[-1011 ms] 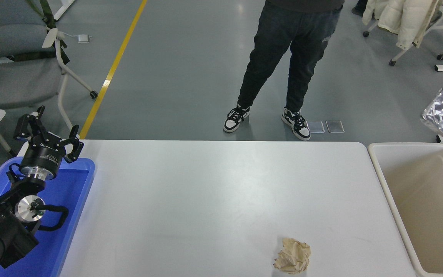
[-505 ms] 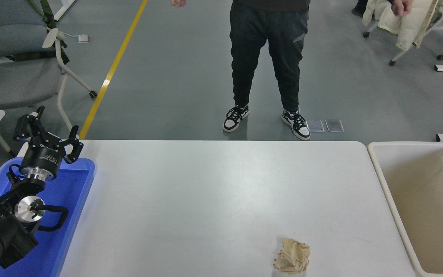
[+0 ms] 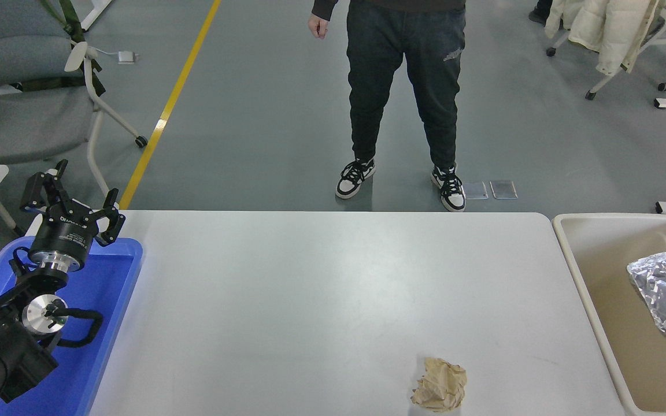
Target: Clean the table surface
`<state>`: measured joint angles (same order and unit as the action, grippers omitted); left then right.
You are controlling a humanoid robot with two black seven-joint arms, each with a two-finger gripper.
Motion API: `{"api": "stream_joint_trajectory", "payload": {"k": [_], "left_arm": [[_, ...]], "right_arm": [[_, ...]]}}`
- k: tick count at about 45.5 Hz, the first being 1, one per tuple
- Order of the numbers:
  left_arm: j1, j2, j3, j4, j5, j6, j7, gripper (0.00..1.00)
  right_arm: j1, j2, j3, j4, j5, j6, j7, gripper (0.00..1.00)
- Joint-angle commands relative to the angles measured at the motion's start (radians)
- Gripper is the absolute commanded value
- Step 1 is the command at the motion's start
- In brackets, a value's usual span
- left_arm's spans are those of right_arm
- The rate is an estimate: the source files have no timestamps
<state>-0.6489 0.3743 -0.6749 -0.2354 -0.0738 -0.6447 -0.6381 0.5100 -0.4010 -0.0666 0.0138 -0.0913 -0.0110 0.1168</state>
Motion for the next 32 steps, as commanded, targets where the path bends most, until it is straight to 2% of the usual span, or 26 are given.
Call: {"api": "stream_joint_trajectory", "payload": {"k": [1, 22, 23, 24, 25, 26, 27, 32], "left_arm": [[0.000, 0.000, 0.000, -0.001, 0.000, 0.000, 0.000, 1.00], [0.000, 0.000, 0.000, -0.001, 0.000, 0.000, 0.000, 1.00], [0.000, 0.000, 0.000, 0.001, 0.000, 0.000, 0.000, 1.00], [0.000, 0.000, 0.000, 0.001, -0.001, 0.000, 0.000, 1.00], [0.000, 0.000, 0.000, 0.001, -0.001, 0.000, 0.000, 1.00], [0.000, 0.000, 0.000, -0.001, 0.000, 0.000, 0.000, 1.00], [0.000, 0.000, 0.000, -0.001, 0.000, 0.000, 0.000, 1.00], [0.000, 0.000, 0.000, 0.001, 0.000, 0.000, 0.000, 1.00]], "right_arm": [[-0.005, 0.062, 0.030, -0.014, 0.010, -0.061, -0.020, 0.00], [0.027, 0.062, 0.027, -0.015, 0.010, -0.076, -0.008, 0.00], [0.027, 0.062, 0.027, -0.017, 0.010, -0.078, -0.008, 0.05], [0.027, 0.062, 0.028, -0.018, 0.010, -0.079, -0.009, 0.29], [0.028, 0.061, 0.028, -0.018, 0.010, -0.084, -0.009, 0.57], [0.028, 0.061, 0.027, -0.018, 0.010, -0.090, -0.009, 0.78], [0.028, 0.061, 0.027, -0.017, 0.010, -0.096, -0.009, 0.86], [0.038, 0.061, 0.027, -0.018, 0.010, -0.107, -0.009, 0.95]]}}
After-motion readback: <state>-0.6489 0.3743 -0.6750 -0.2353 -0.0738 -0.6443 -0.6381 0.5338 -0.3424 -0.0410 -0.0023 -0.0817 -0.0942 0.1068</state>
